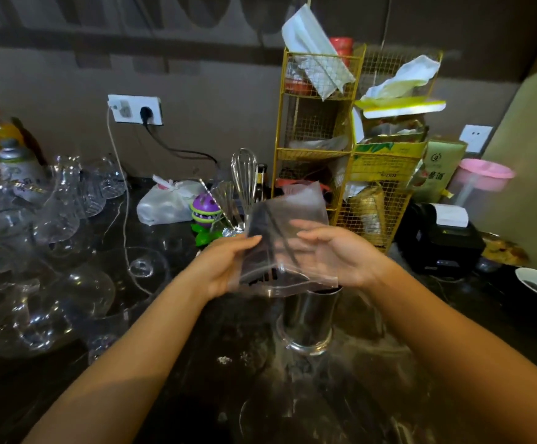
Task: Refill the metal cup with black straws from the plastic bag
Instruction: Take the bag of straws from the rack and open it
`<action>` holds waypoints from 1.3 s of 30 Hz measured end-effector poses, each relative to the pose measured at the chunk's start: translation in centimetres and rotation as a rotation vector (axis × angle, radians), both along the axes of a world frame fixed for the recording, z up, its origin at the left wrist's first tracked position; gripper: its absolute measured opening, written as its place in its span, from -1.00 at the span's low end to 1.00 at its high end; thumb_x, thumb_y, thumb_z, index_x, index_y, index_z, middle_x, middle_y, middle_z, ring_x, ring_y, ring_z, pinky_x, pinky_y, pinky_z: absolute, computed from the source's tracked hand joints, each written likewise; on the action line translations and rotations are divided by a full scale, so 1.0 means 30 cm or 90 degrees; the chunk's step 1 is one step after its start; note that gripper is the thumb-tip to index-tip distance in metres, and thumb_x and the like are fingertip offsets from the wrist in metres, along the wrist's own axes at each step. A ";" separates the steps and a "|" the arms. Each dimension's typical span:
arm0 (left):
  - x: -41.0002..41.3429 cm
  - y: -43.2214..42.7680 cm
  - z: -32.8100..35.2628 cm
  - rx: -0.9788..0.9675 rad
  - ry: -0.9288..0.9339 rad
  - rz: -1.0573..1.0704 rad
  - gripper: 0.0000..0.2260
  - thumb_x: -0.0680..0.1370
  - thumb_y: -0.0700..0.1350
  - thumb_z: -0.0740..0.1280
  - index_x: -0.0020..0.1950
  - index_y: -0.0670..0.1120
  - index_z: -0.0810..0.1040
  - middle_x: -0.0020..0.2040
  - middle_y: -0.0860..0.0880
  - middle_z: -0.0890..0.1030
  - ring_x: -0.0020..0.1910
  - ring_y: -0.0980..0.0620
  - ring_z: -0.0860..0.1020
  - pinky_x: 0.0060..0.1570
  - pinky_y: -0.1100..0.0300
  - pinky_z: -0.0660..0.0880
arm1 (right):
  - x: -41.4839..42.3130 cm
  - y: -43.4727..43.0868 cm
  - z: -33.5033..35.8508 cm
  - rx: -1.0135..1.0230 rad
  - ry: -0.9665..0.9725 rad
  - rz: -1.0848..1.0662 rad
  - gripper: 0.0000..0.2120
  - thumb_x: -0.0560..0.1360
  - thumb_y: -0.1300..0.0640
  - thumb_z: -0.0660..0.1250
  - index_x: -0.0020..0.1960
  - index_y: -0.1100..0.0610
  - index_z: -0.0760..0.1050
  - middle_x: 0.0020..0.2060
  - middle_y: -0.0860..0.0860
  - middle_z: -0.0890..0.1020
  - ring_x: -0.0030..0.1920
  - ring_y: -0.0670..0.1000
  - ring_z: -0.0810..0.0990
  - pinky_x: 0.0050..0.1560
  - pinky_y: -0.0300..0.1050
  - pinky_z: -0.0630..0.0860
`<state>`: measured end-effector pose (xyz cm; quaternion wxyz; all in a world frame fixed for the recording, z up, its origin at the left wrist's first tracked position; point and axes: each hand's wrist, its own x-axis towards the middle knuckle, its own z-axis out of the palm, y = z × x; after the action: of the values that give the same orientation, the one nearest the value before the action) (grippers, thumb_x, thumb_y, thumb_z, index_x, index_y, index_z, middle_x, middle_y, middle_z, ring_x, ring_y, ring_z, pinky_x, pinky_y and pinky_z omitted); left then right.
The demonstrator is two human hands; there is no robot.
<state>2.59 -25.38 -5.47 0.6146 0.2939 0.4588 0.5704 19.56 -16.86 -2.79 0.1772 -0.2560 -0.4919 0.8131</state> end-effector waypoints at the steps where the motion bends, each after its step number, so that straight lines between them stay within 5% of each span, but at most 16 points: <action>1: 0.008 0.040 0.018 0.015 0.020 0.001 -0.83 0.53 -0.25 0.16 -0.10 -0.16 0.54 -0.32 -0.05 0.70 -0.32 0.06 0.66 -0.21 0.16 0.60 | 0.002 0.014 0.016 0.042 -0.021 -0.028 -0.60 0.40 0.34 0.23 0.19 0.08 0.37 -0.22 0.10 0.71 -0.24 0.06 0.69 -0.19 -0.06 0.64; 4: 0.034 0.147 0.074 0.046 0.129 0.004 -0.81 0.53 -0.30 0.16 -0.11 -0.14 0.55 -0.29 -0.05 0.69 -0.31 0.09 0.65 -0.22 0.17 0.61 | 0.011 0.065 0.055 0.191 -0.108 -0.122 -0.71 0.45 0.37 0.24 0.08 0.07 0.43 -0.31 0.04 0.68 -0.37 -0.04 0.67 -0.32 -0.20 0.59; 7: 0.060 0.233 0.123 0.061 0.219 0.015 -0.82 0.51 -0.30 0.21 0.07 -0.20 0.51 -0.03 -0.14 0.62 -0.19 0.03 0.61 -0.12 0.14 0.56 | 0.029 0.107 0.096 0.275 -0.140 -0.206 -0.81 0.46 0.38 0.24 -0.16 0.10 0.47 -0.54 -0.04 0.63 -0.51 -0.14 0.59 -0.40 -0.26 0.52; 11: 0.079 0.318 0.154 0.078 0.253 0.004 -0.50 0.42 -0.26 0.34 0.34 -0.20 0.31 0.32 -0.20 0.45 0.16 -0.12 0.53 0.23 -0.10 0.45 | 0.061 0.144 0.129 0.428 -0.177 -0.300 -0.84 0.42 0.39 0.28 -0.10 0.17 0.50 -0.33 0.04 0.56 -0.39 -0.07 0.54 -0.35 -0.24 0.52; 16: 0.125 0.342 0.164 0.148 0.269 -0.001 -0.75 0.44 -0.38 0.26 0.08 -0.19 0.52 -0.03 -0.11 0.62 -0.07 -0.04 0.60 0.00 0.11 0.54 | 0.095 0.178 0.098 0.439 -0.163 -0.336 -0.82 0.41 0.40 0.29 -0.14 0.14 0.51 -0.24 0.07 0.57 -0.30 -0.01 0.54 -0.49 -0.38 0.45; 22: 0.117 0.371 0.124 0.182 0.273 0.008 -0.73 0.42 -0.42 0.26 -0.07 -0.07 0.52 -0.05 -0.12 0.62 0.01 -0.14 0.57 0.10 0.01 0.51 | 0.103 0.229 0.034 0.418 -0.153 -0.330 -0.83 0.44 0.28 0.31 -0.11 0.02 0.52 -0.05 0.09 0.62 -0.07 0.04 0.60 -0.01 -0.12 0.55; 30: 0.093 0.392 0.107 0.220 0.284 -0.007 -0.70 0.42 -0.42 0.27 -0.08 -0.02 0.53 -0.11 -0.02 0.64 -0.19 0.13 0.63 0.05 0.14 0.52 | 0.116 0.242 0.020 0.390 -0.089 -0.321 -0.84 0.46 0.28 0.27 -0.09 0.04 0.53 -0.14 0.00 0.64 -0.23 -0.13 0.62 -0.29 -0.38 0.54; 34: 0.079 0.393 0.110 0.228 0.302 -0.017 -0.77 0.43 -0.30 0.32 -0.13 0.04 0.59 -0.16 0.05 0.68 -0.04 0.00 0.62 0.11 0.10 0.51 | 0.126 0.253 0.023 0.388 -0.075 -0.312 -0.86 0.47 0.26 0.26 -0.06 0.05 0.52 -0.13 0.01 0.65 -0.14 -0.06 0.64 -0.12 -0.28 0.59; 39: 0.074 0.390 0.132 0.240 0.340 -0.008 -0.81 0.50 -0.23 0.26 -0.14 0.04 0.59 -0.02 -0.06 0.64 0.03 -0.05 0.59 0.11 0.05 0.50 | 0.136 0.252 0.036 0.376 -0.052 -0.323 -0.87 0.48 0.27 0.25 -0.10 0.10 0.54 -0.20 0.02 0.65 -0.26 -0.14 0.65 -0.20 -0.31 0.59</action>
<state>4.81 -13.69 -1.51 0.4109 0.5448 0.4881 0.5442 23.64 -9.30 -1.71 0.4193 -0.3393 -0.6325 0.5559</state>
